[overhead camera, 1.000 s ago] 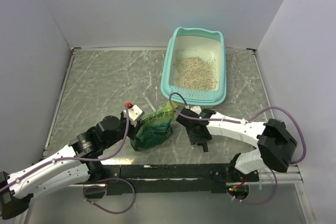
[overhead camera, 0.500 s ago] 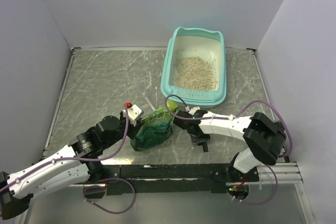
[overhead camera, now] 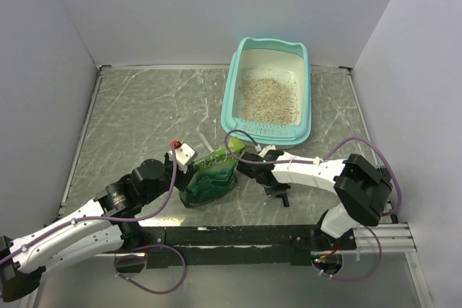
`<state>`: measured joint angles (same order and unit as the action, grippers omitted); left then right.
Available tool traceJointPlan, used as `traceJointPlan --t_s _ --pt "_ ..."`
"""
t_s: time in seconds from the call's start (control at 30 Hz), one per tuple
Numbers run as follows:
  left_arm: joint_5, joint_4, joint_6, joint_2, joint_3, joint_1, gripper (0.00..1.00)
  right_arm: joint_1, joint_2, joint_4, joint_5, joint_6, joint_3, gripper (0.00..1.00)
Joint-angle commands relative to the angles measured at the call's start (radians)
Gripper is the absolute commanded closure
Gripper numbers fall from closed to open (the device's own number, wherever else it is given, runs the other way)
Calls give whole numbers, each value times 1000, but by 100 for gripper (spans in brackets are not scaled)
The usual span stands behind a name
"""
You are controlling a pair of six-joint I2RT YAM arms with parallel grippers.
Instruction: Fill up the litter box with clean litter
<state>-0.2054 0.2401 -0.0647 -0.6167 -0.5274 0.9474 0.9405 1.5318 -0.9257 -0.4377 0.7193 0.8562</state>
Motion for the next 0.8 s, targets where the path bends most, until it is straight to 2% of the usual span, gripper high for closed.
traceJointPlan --t_s 0.0,0.2,0.43,0.53,0.57,0.67,0.77 --pt "-46 -59 0 5 -26 -9 66 15 -44 -30 -70 48 20 100" --pt "7 -26 25 20 -75 -9 51 43 -208 -148 -102 42 82 100" --pt "40 86 11 29 -246 -7 44 70 -488 -183 -3 -87 188 100" --pt "102 134 -12 18 -321 -7 43 77 -582 -136 109 -182 228 100" --pt "130 142 -23 15 -351 -6 42 77 -604 -121 190 -236 237 100" --pt "253 150 -79 5 -400 -6 40 77 -682 -29 328 -322 270 100" --pt "399 114 -167 -5 -421 -7 39 78 -748 69 552 -374 296 100"
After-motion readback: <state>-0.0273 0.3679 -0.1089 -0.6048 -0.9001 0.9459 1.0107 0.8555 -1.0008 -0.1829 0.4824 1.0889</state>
